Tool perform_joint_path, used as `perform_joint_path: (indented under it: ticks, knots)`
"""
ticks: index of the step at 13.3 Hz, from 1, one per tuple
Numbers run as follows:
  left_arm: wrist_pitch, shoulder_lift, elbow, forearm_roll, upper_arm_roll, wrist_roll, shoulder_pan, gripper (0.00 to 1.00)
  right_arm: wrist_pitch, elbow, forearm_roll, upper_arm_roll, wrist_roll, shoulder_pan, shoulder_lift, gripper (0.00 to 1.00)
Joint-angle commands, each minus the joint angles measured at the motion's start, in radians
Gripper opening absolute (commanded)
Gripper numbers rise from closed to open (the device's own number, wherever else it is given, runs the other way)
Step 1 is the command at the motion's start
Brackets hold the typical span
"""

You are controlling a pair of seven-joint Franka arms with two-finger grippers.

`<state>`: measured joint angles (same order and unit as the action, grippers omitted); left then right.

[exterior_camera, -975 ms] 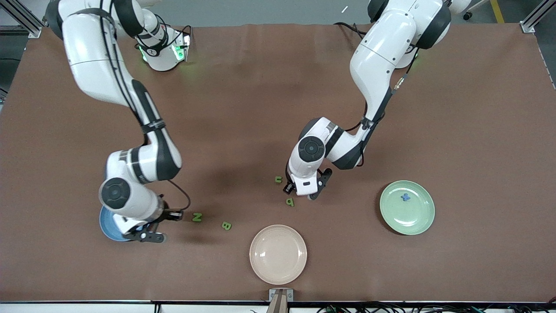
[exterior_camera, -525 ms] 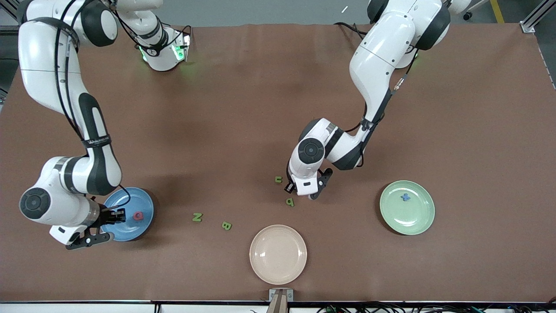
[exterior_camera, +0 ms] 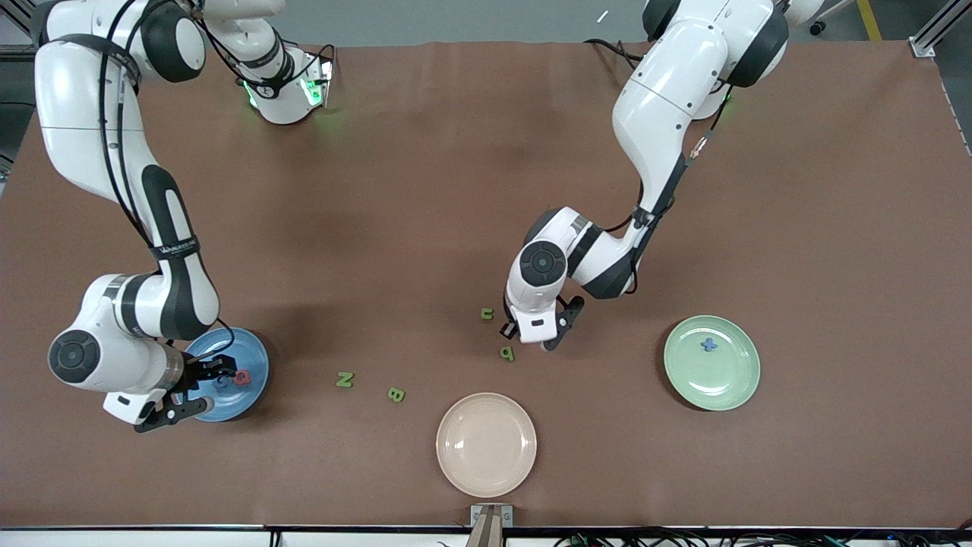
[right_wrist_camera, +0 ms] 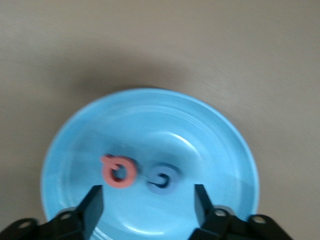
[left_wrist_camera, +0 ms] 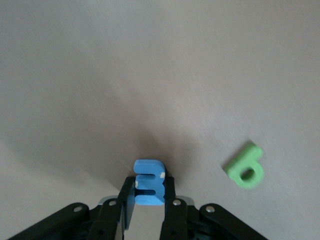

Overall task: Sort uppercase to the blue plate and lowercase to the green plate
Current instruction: 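Lower the blue m onto the green plate while the right gripper reaches Z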

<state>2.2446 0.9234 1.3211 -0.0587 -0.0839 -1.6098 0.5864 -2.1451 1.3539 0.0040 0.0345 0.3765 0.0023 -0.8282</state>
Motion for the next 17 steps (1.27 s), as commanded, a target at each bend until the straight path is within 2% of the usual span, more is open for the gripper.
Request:
perform_joint_path:
  ticks: [1,4,6,9,14,15,16,17]
  knots:
    - [-0.118,-0.047,0.015,-0.088,0.020,0.042,-0.051,0.00,-0.001,0.007,0.001,-0.002,-0.170,0.076,0.020,1.00]
    - [-0.206,-0.116,0.033,-0.087,0.018,0.183,-0.152,0.00,-0.018,0.007,0.004,-0.004,-0.483,0.165,0.015,1.00]
    - [-0.221,-0.135,0.038,-0.089,0.007,0.217,-0.236,0.00,-0.086,0.007,0.001,-0.002,-0.560,0.189,0.011,1.00]
    - [-0.255,-0.144,0.047,-0.079,0.004,0.402,-0.337,0.01,-0.221,0.016,0.002,-0.002,-0.710,0.251,-0.021,1.00]
    - [-0.257,-0.143,0.069,-0.061,0.001,0.563,-0.434,0.01,-0.268,0.045,-0.001,-0.002,-0.844,0.323,-0.055,1.00]
    - [-0.257,-0.143,0.082,-0.061,0.001,0.588,-0.445,0.03,-0.286,0.060,-0.010,-0.001,-0.843,0.329,-0.055,1.00]
    - [-0.257,-0.143,0.083,-0.061,0.001,0.591,-0.447,0.10,-0.288,0.063,-0.012,-0.001,-0.843,0.328,-0.055,0.98]
    - [-0.257,-0.143,0.083,-0.061,0.001,0.591,-0.447,0.28,-0.286,0.067,-0.012,-0.001,-0.841,0.324,-0.055,0.94]
